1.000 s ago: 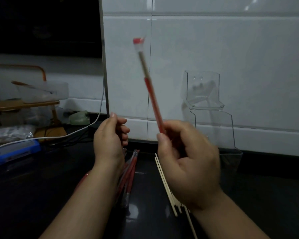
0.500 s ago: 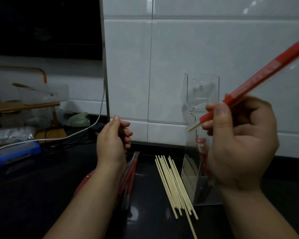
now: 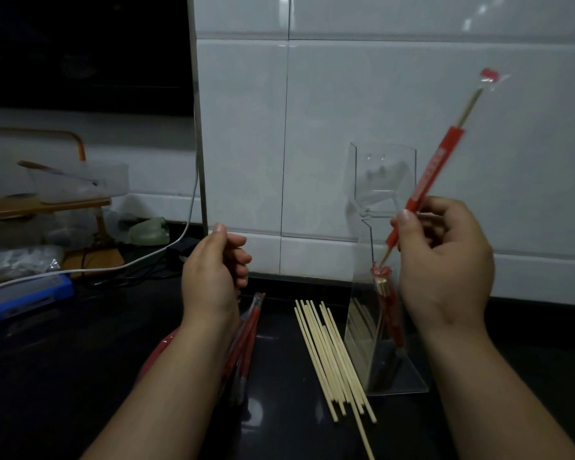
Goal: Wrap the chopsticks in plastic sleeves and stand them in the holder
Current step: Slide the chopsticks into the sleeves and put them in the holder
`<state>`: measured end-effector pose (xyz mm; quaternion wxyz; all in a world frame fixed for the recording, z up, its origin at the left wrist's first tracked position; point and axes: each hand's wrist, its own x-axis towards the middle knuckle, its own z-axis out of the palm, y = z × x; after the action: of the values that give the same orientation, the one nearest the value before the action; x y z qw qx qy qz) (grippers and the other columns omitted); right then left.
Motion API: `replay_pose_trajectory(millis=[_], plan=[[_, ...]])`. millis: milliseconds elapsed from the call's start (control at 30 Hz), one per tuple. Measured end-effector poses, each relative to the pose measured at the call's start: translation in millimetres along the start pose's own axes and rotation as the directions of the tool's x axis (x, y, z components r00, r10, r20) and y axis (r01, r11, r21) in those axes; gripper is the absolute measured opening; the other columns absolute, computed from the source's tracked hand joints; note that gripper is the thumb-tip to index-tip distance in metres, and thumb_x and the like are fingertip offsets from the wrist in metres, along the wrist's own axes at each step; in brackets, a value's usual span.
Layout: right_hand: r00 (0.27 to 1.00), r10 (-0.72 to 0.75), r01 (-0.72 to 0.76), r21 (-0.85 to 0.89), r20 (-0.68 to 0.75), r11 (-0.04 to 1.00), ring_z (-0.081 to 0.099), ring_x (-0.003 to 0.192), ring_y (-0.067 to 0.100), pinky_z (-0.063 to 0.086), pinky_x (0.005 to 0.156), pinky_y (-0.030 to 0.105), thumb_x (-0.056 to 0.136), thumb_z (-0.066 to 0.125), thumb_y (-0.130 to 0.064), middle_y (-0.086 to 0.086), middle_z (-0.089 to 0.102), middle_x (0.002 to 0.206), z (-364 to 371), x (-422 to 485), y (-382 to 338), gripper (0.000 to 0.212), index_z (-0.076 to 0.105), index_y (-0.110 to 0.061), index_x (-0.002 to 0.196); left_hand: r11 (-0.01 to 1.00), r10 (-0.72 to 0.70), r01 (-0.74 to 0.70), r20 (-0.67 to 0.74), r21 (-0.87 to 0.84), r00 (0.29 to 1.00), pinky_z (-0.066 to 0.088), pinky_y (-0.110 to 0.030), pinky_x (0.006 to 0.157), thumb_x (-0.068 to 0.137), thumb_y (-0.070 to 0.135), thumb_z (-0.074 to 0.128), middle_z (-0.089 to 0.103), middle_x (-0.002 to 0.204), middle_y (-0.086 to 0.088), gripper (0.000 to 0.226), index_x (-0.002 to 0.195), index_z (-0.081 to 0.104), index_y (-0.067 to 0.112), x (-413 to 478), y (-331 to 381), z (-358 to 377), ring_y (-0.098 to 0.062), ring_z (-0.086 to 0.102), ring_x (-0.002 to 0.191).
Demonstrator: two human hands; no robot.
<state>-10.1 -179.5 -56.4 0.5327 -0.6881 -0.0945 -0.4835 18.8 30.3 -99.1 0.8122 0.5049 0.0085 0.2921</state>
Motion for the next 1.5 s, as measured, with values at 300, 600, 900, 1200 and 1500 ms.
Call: replay_pose_trajectory(millis=[300, 600, 900, 1200, 1500], plan=[[0.989, 0.097, -0.071, -0.221, 0.108, 0.973, 0.061, 0.087, 0.007, 0.052, 0.074, 0.027, 0.095, 0.058, -0.031, -0.016, 0.062, 0.096, -2, 0, 5, 0.021, 0.066, -0.025, 0.114, 1.0, -0.005, 0.005, -0.004, -0.003, 1.0, 0.033, -0.025, 0.049, 0.103, 0.035, 0.046, 0.055, 0.064, -0.003, 0.037, 0.083, 0.064, 0.01, 1, -1, 1, -0.012, 0.045, 0.056], [0.992, -0.124, 0.127, -0.073, 0.037, 0.989, 0.056, 0.072, 0.006, 0.043, 0.054, 0.008, 0.097, 0.056, -0.014, -0.009, 0.059, 0.082, -3, -8, -8, 0.008, 0.061, -0.02, 0.097, 1.0, -0.018, 0.018, -0.001, 0.006, 1.0, 0.032, -0.026, 0.05, 0.103, 0.034, 0.047, 0.055, 0.063, -0.002, 0.035, 0.081, 0.063, 0.012, -1, 2, 1, -0.012, 0.044, 0.054], [0.696, -0.678, 0.716, -0.162, 0.237, 0.679, 0.054, 0.072, 0.024, 0.042, 0.064, 0.041, 0.087, 0.057, -0.009, 0.009, 0.064, 0.08, 13, -35, -12, 0.014, 0.069, -0.003, 0.085, 0.997, -0.034, 0.034, -0.012, 0.064, 0.999, 0.033, -0.027, 0.049, 0.101, 0.031, 0.05, 0.057, 0.061, 0.0, 0.031, 0.079, 0.064, 0.014, 4, -2, -1, -0.011, 0.045, 0.051], [0.609, -0.598, 0.724, -0.058, 0.521, 0.688, 0.062, 0.078, 0.026, 0.051, 0.068, 0.04, 0.086, 0.061, -0.007, 0.009, 0.068, 0.09, 27, -52, -12, 0.016, 0.071, -0.005, 0.099, 0.974, -0.094, 0.093, -0.009, 0.207, 0.996, 0.031, -0.026, 0.049, 0.095, 0.024, 0.059, 0.057, 0.063, 0.001, 0.02, 0.078, 0.065, 0.015, 8, -7, -6, -0.011, 0.044, 0.051], [0.605, 0.06, 0.425, -0.385, 0.794, 0.819, 0.059, 0.099, 0.025, 0.051, 0.081, 0.038, 0.094, 0.049, -0.02, -0.001, 0.06, 0.103, 43, -71, -8, 0.016, 0.06, -0.024, 0.104, 0.822, -0.132, 0.113, -0.007, 0.559, 0.991, 0.05, -0.034, 0.064, 0.085, 0.017, 0.069, 0.072, 0.079, -0.002, 0.01, 0.078, 0.073, 0.023, 16, -21, -15, -0.02, 0.061, 0.069]])
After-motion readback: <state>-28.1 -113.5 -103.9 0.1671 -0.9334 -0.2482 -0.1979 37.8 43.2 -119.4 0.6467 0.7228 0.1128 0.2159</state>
